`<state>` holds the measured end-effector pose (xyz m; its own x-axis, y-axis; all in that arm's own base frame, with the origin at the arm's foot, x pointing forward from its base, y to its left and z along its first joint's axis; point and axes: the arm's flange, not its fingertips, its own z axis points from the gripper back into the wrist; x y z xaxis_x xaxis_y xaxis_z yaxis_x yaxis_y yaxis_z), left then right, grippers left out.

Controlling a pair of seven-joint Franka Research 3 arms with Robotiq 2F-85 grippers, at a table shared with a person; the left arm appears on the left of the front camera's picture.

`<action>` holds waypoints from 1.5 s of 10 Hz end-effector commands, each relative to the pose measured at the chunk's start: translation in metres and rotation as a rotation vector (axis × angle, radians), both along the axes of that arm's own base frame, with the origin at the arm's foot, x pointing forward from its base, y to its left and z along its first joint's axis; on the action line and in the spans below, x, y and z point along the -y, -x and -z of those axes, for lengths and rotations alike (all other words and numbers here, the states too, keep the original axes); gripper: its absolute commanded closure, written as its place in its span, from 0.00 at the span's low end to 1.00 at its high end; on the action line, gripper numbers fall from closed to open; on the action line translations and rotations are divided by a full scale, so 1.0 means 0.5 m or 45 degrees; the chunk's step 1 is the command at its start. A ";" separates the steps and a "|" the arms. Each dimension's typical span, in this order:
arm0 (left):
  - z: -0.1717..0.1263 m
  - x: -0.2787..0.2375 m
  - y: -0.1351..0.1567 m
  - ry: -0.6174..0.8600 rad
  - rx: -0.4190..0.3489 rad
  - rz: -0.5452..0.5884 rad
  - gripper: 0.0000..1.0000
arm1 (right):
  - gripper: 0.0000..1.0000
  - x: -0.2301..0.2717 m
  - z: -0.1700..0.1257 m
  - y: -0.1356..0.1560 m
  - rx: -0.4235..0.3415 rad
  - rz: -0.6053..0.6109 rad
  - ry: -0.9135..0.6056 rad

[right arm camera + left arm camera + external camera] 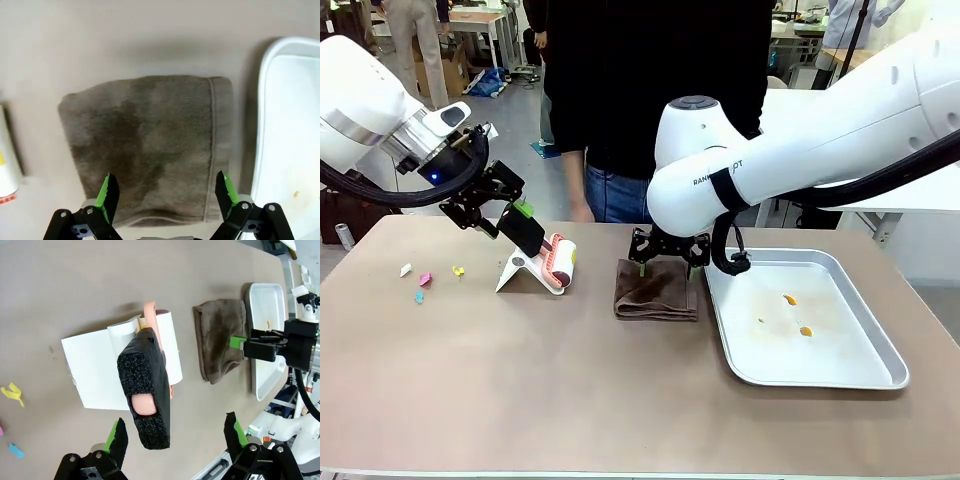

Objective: Clean the surface of the table.
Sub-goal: Hold the Lint Roller with your left hand and the towel with your right hand.

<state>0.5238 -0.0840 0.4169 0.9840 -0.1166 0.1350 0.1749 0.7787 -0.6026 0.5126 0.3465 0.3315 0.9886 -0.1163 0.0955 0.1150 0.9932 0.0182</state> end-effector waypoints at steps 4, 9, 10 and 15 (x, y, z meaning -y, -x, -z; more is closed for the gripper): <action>0.005 0.011 0.002 -0.008 0.012 0.000 0.00 | 0.00 0.007 0.035 -0.013 0.003 0.138 0.054; 0.007 0.019 0.004 -0.007 0.017 0.002 0.00 | 0.00 0.030 0.057 -0.015 -0.004 0.087 0.083; 0.006 0.019 0.004 -0.008 0.017 0.001 0.00 | 0.00 0.030 0.059 -0.015 -0.006 0.088 0.082; 0.008 0.022 0.006 -0.009 0.018 -0.009 0.00 | 0.00 0.032 0.061 -0.018 -0.015 0.097 0.064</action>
